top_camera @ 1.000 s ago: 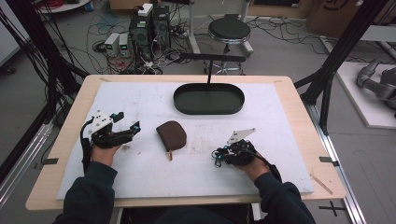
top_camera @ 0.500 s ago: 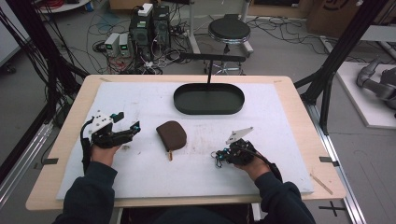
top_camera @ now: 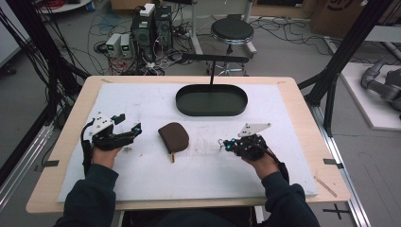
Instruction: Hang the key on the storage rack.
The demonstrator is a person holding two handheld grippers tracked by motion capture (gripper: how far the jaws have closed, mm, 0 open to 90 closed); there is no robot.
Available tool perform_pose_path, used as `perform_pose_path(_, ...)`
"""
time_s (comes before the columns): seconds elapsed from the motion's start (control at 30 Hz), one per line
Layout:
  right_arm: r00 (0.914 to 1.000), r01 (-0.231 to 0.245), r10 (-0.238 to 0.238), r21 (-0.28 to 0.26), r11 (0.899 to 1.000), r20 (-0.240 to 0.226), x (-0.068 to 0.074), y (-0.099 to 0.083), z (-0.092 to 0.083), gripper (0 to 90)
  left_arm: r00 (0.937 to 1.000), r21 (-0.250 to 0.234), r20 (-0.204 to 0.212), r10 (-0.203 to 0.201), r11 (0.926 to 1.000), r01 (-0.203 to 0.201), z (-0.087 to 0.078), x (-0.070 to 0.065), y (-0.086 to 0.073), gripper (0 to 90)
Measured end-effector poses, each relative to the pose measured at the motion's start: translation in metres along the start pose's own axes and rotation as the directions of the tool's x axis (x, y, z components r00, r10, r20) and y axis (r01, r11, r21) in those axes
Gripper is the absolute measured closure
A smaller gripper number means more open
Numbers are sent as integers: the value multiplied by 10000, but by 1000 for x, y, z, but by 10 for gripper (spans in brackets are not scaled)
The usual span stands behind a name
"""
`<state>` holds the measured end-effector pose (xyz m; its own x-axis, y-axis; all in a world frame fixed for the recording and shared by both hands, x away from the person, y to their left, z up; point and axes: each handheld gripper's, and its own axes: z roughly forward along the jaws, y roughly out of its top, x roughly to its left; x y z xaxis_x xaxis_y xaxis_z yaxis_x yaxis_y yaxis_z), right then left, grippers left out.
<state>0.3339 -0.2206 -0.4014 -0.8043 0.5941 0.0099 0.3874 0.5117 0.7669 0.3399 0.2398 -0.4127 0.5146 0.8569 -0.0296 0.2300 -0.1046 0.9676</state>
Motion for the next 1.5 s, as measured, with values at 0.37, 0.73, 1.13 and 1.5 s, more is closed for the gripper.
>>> perform_pose_path(0.37, 9909, -307, 395, -698, 9971, 1288, -31, 21, -16, 900, 10000, -106, -19, -34, 9999, 34, -1, 1, 0, 247)
perform_pose_path(0.73, 9769, -495, 902, -2057, 9774, 1935, -93, 71, -20, 900, 10000, -201, 55, -40, 9998, 41, -2, 1, 0, 254)
perform_pose_path(1.13, 9380, -1438, 2289, -3083, 9403, 2604, -161, 104, -7, 900, 9999, -200, 101, -30, 9998, 32, -2, 1, 0, 254)
perform_pose_path(1.5, 8992, -2239, 3317, -3514, 9091, 2851, -184, 107, 8, 900, 9999, -225, 77, -64, 9997, 65, -3, 1, 0, 255)
